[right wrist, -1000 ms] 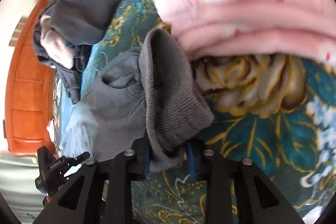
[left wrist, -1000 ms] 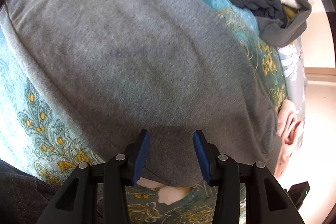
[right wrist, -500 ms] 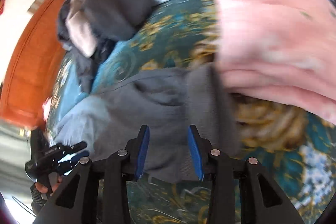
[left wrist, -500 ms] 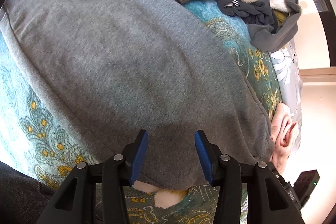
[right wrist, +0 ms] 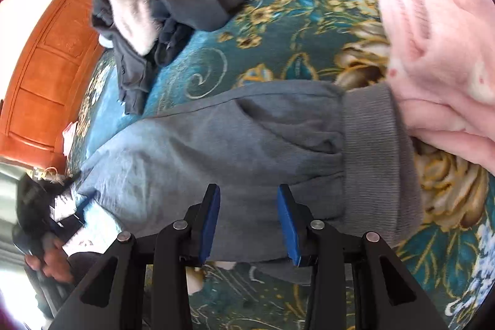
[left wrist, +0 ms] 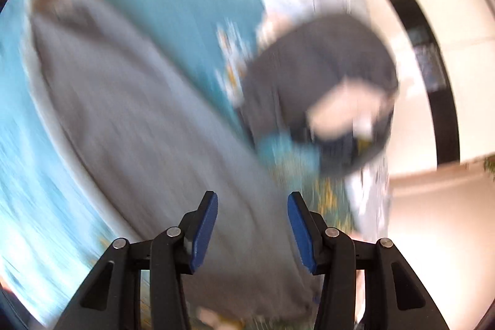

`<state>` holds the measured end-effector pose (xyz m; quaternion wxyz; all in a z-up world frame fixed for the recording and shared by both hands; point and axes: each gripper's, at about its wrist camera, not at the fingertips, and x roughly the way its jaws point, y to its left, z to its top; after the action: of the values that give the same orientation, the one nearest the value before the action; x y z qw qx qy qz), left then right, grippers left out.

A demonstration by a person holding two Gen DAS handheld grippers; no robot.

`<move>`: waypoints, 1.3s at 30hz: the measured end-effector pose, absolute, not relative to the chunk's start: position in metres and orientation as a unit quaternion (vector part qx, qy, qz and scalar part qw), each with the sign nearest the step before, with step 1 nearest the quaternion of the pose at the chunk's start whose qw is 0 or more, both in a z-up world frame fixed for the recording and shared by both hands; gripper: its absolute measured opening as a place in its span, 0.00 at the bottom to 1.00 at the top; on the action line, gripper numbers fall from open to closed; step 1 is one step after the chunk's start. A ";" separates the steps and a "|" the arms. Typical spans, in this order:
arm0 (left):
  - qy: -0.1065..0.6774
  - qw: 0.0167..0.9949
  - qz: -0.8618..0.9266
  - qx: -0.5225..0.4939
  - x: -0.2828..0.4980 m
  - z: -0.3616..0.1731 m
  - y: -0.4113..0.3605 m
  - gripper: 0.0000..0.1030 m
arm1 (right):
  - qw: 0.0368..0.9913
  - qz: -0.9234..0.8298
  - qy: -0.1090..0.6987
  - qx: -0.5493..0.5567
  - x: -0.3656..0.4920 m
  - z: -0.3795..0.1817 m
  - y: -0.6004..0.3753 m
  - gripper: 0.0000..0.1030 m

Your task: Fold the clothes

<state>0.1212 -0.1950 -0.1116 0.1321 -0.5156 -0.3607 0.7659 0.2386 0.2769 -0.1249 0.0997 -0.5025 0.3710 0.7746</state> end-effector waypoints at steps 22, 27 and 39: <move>-0.345 -0.079 0.778 -0.519 0.024 -0.207 -0.396 0.16 | 0.094 0.739 0.351 -0.568 0.154 -0.148 0.237 0.38; -0.288 -0.041 0.818 -0.496 0.022 -0.187 -0.389 0.12 | 0.098 0.729 0.350 -0.580 0.151 -0.155 0.236 0.38; -0.179 -0.082 0.843 -0.500 0.016 -0.204 -0.385 0.20 | 0.099 0.725 0.335 -0.594 0.142 -0.160 0.231 0.39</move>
<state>0.0156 -0.3845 -0.2037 -0.0819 -0.5002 -0.1789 0.8433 0.1423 0.2310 -0.1602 0.0993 -0.5938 0.3351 0.7247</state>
